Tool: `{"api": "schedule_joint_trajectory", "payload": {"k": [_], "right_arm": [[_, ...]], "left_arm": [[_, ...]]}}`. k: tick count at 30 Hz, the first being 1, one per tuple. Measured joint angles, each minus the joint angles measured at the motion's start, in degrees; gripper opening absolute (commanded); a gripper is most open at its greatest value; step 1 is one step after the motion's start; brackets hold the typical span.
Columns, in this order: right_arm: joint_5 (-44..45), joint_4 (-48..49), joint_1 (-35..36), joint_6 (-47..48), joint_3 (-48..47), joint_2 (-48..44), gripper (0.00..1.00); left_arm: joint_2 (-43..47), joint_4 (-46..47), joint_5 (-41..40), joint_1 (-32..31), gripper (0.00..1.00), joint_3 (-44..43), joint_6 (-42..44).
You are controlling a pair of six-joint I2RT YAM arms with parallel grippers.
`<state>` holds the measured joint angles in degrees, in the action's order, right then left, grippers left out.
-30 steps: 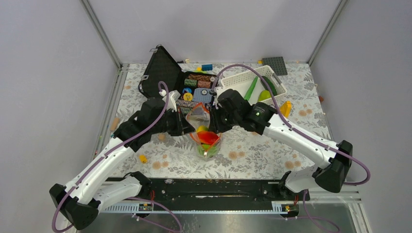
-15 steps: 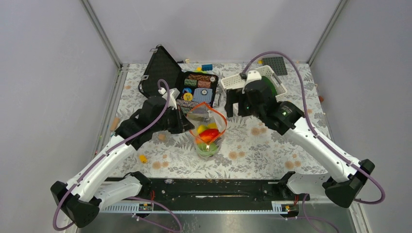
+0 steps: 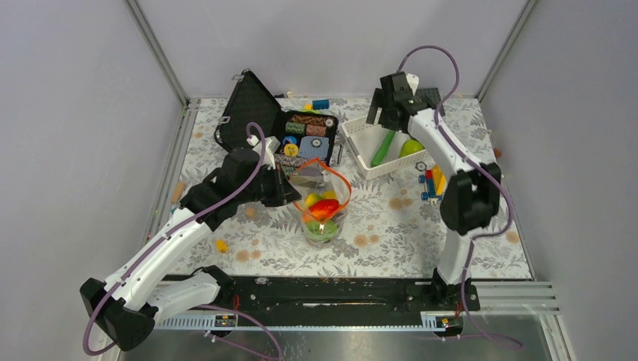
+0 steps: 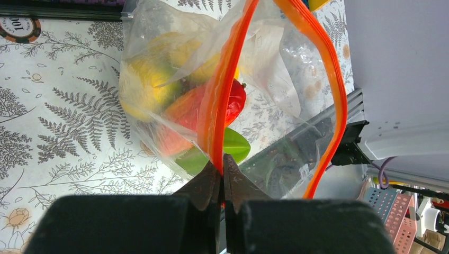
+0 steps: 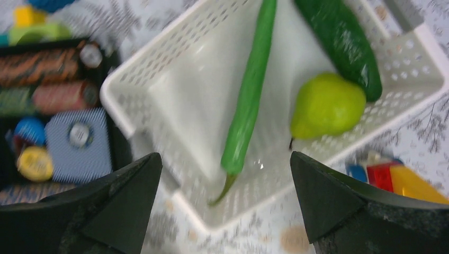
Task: Place the food in the zip-top bag and seal the zipper
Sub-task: Pick up the fake vegetable from the bin.
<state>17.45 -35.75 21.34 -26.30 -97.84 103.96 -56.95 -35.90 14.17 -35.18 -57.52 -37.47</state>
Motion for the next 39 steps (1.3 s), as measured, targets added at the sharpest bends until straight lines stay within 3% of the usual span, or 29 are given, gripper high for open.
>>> {"api": "schedule_joint_trajectory", "payload": {"k": [8, 12, 21, 34, 36, 39], "right_arm": [[3.2, -4.4, -5.7, -1.2, -22.0, 24.0, 0.96], [2.7, -6.8, -5.9, -1.7, -27.7, 30.4, 0.92], [-0.4, -9.6, -6.0, -5.7, -27.9, 34.6, 0.79], [-9.1, -11.5, -8.3, -10.8, -23.3, 35.7, 0.75], [-9.5, -10.9, -8.4, -11.1, -22.3, 35.0, 0.69], [-9.5, -10.6, -8.6, -11.3, -21.7, 34.8, 0.44]], "left_arm": [[1.3, 0.0, 0.0, 0.0, 0.00, 0.0, 0.6], [1.5, 0.0, -0.1, 0.0, 0.00, 0.0, 1.0], [1.5, 0.0, -0.1, 0.0, 0.00, 0.0, 1.1], [1.9, 0.0, -0.1, 0.0, 0.00, 0.0, 1.1], [1.9, 0.0, -0.1, 0.0, 0.00, 0.0, 1.1], [1.9, 0.0, -0.1, 0.0, 0.00, 0.0, 1.1]]}}
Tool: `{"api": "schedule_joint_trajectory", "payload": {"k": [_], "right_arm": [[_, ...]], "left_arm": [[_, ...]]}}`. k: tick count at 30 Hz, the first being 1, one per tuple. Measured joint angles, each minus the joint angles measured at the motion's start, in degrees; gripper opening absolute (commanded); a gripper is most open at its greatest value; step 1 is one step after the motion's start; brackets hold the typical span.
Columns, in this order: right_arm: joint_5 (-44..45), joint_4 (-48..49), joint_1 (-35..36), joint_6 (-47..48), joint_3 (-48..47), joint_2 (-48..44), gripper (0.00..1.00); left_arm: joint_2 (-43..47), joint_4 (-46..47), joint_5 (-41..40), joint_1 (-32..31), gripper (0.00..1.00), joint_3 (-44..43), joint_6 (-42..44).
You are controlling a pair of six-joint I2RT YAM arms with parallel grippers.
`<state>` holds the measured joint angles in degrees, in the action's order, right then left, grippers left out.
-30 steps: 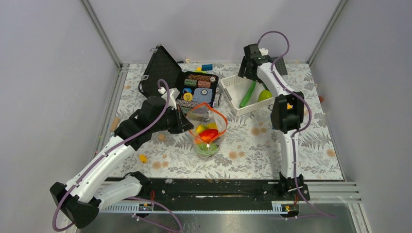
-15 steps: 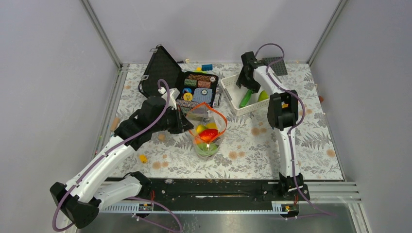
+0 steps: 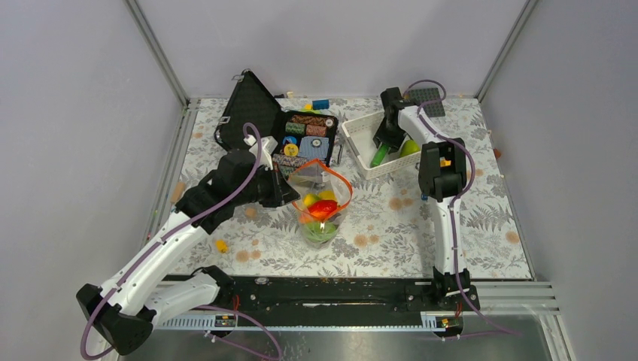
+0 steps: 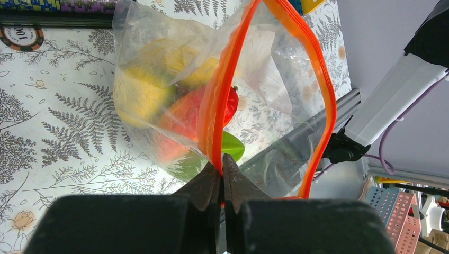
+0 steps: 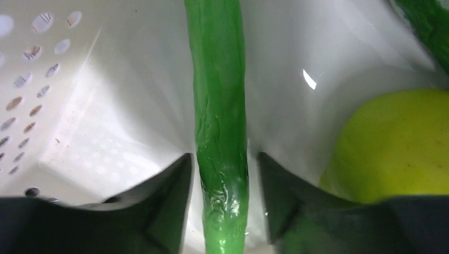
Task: Place the food in the zip-top bag and seal the zipper
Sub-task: Pick up the fake vegetable from the bin.
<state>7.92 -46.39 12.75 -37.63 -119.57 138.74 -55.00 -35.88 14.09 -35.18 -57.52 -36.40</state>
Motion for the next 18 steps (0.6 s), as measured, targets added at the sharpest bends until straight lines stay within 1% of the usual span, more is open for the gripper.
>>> {"api": "schedule_joint_trajectory", "payload": {"k": [2, 4, 7, 12, 18], "right_arm": [[-0.1, 0.4, -0.1, 0.0, 0.4, -0.1, 0.31], [-0.4, 1.2, -0.2, -0.5, 1.1, -0.4, 0.23], [-1.2, 3.1, -0.4, -0.9, 2.7, -1.2, 0.17], [-1.6, 8.6, -0.5, -1.2, 8.4, -4.3, 0.12], [-1.0, 17.4, -0.5, -0.8, 21.1, -12.5, 0.11]], "left_arm": [[0.1, 0.0, 0.0, 0.0, 0.00, 0.0, 0.0], [0.3, 0.0, 0.0, 0.0, 0.00, 0.0, 0.0], [0.6, 0.1, 0.0, 0.0, 0.00, 0.2, 0.0], [1.5, 0.0, 0.0, 0.0, 0.00, 0.9, 0.0], [1.8, 0.0, 0.0, 0.0, 0.00, 1.0, -0.1]]}}
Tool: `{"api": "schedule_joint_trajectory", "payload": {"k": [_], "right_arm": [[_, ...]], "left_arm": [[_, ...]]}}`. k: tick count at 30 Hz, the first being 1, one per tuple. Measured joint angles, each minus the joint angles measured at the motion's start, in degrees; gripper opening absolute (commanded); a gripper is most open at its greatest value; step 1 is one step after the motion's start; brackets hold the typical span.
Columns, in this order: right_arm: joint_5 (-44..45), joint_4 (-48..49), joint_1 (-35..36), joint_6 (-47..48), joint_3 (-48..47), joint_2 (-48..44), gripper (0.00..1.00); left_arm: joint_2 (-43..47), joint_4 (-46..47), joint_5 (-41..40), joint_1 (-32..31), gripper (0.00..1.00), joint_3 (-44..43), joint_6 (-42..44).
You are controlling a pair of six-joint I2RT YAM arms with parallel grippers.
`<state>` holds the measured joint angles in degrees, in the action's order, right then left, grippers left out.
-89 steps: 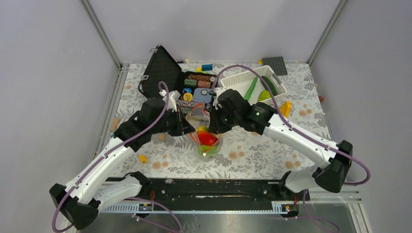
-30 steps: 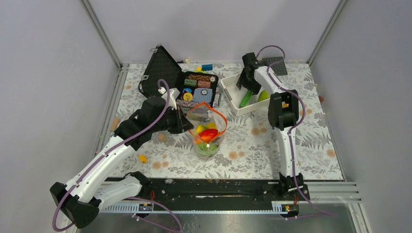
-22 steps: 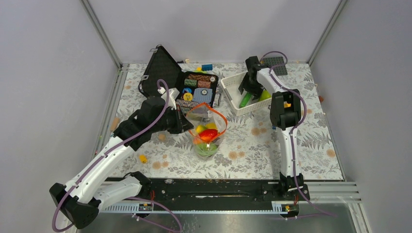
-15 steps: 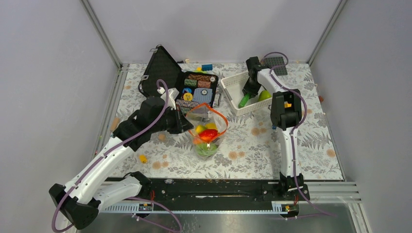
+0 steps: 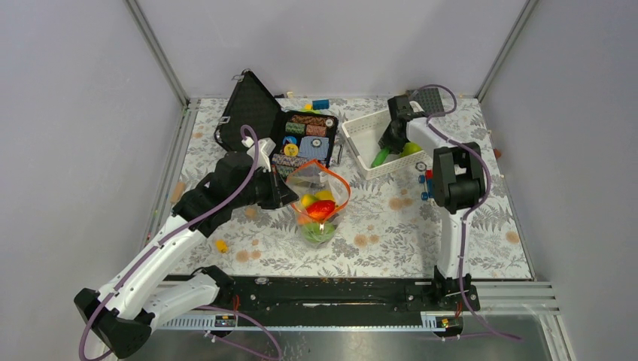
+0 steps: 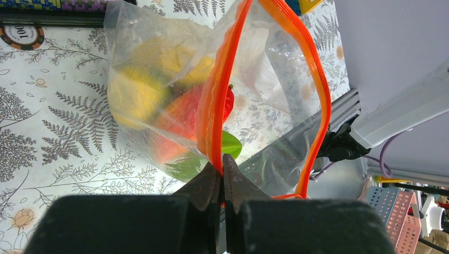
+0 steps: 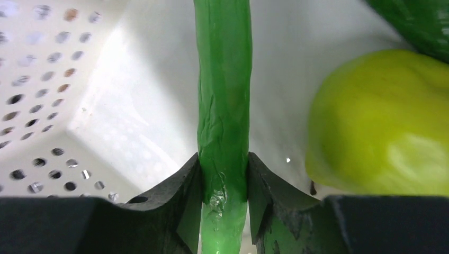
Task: Place the food in the zip-top bag and seal the zipper
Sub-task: Pick up the fake vegetable from the bin, then place the fake vegetable in the zipper food storage bag.
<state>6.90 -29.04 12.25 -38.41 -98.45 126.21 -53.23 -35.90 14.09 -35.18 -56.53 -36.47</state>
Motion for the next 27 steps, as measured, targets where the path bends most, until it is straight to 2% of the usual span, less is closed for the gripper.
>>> {"api": "schedule_joint_trajectory", "payload": {"k": [11, 22, 27], "right_arm": [[1.7, 20.7, 0.0, 4.5, 18.7, -23.5, 0.13], [-15.5, 43.5, 1.0, 12.5, 38.4, -45.3, 0.11], [-18.5, 51.2, 9.5, 18.5, 42.5, -55.8, 0.11]], "left_arm": [[0.0, 1.0, 0.1, 0.0, 0.00, 0.8, -0.4], [0.1, 1.8, 0.0, 0.0, 0.00, 1.1, -0.7], [0.4, 1.8, 0.0, 0.0, 0.00, 1.2, -0.7]]}}
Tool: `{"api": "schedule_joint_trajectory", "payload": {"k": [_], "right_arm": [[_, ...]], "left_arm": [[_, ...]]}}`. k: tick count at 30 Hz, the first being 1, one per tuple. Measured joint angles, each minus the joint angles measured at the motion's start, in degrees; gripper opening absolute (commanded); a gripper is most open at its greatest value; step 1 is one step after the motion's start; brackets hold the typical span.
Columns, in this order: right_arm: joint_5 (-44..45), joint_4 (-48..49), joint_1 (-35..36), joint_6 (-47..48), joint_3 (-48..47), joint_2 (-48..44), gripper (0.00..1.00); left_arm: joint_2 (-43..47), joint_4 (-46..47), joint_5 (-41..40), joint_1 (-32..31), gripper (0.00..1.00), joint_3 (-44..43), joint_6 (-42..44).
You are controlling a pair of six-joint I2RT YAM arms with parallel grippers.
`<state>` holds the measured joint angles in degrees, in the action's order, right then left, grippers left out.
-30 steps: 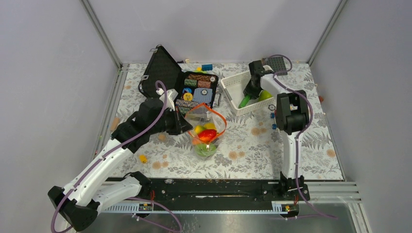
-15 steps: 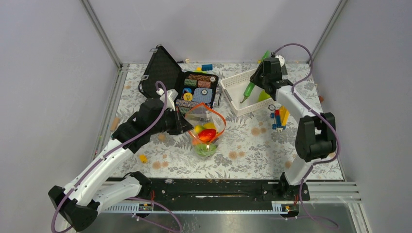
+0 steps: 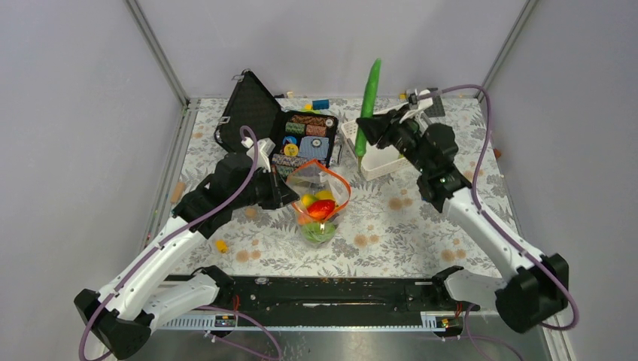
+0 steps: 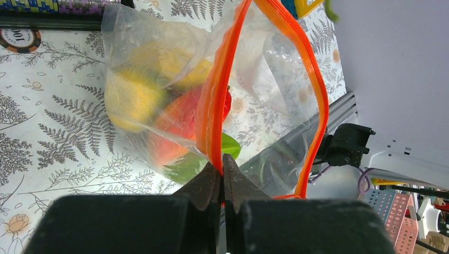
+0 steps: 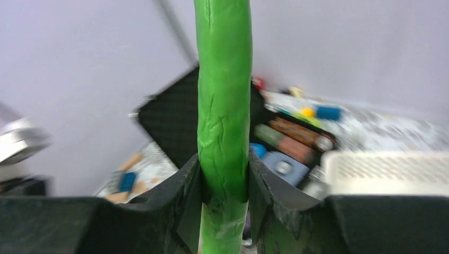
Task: Place the food in the zip-top bag and seal the zipper
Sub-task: Place the fake vegetable in the zipper food storage bag.
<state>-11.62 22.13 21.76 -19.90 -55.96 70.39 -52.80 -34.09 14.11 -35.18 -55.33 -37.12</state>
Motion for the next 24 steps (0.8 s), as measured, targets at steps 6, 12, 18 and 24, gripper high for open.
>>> {"api": "schedule_joint_trajectory", "payload": {"k": [6, 12, 18, 24], "right_arm": [[-6.1, 12.3, 8.7, 2.6, 4.1, -9.1, 0.11], [-10.0, 21.3, 16.8, 6.2, 7.5, -7.9, 0.13], [-11.6, 30.8, 22.6, 9.5, 9.9, 1.1, 0.14], [-10.8, 37.0, 27.1, 12.7, 10.5, 7.8, 0.18]], "left_arm": [[0.3, 0.0, 0.0, 0.0, 0.00, 0.0, -0.4], [0.8, 0.2, 0.2, 0.0, 0.00, 0.5, -0.8], [1.4, 0.2, 0.3, 0.0, 0.00, 0.6, -1.1], [1.9, 0.2, 0.4, 0.0, 0.00, 0.7, -1.5]]}}
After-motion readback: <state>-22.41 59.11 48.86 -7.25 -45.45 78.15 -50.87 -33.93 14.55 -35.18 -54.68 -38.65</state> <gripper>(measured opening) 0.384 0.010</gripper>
